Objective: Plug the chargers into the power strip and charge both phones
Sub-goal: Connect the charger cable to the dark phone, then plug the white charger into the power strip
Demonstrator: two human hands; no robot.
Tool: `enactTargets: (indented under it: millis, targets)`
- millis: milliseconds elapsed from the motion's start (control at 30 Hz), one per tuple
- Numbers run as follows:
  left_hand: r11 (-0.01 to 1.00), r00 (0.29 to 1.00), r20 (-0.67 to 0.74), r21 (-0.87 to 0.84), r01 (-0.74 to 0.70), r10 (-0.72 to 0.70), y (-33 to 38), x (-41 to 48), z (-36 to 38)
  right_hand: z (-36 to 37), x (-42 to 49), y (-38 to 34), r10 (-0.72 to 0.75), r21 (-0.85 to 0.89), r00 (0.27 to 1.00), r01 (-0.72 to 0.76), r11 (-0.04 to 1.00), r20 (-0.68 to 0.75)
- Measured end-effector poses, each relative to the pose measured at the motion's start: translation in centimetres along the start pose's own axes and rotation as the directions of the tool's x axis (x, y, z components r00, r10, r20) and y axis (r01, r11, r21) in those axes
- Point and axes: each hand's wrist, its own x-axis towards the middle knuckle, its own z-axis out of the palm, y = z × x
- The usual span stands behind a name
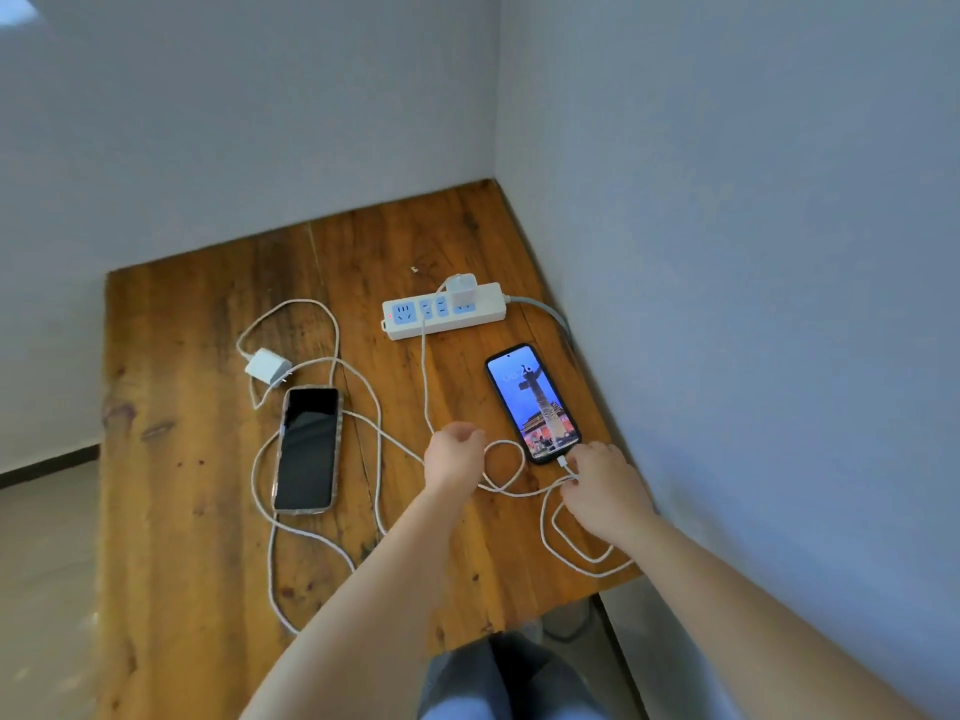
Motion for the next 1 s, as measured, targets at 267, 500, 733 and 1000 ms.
enactTargets:
  millis: [267,500,733,1000]
  targets:
    - [0.975,0.937,-0.3,0.184,-0.128,0.18,-1.7,2.1,-9.6,1.6,4.2,-10.1,-0.241,0.024,0.964,0.24,0.97,0.111]
    - [0.861,0.913,-0.258,0.483,-0.162,0.317,-5.6,7.5,-14.6,3.8,9.6,-20.3,-0.378,0.109,0.921,0.368,0.923,0.092]
    - [0.704,0.893,-0.098,0.655,-0.275,0.44,-8.0,11.6,-16.2,7.0,16.3,-29.6,-0.504,0.084,0.862,0.5,0.862,0.045]
    - [0.726,0.885,-0.031,0.586,-0.361,0.465,-8.5,11.8,-15.8,12.3,19.1,-34.7,-0.413,0.039,0.871,0.418,0.908,0.268]
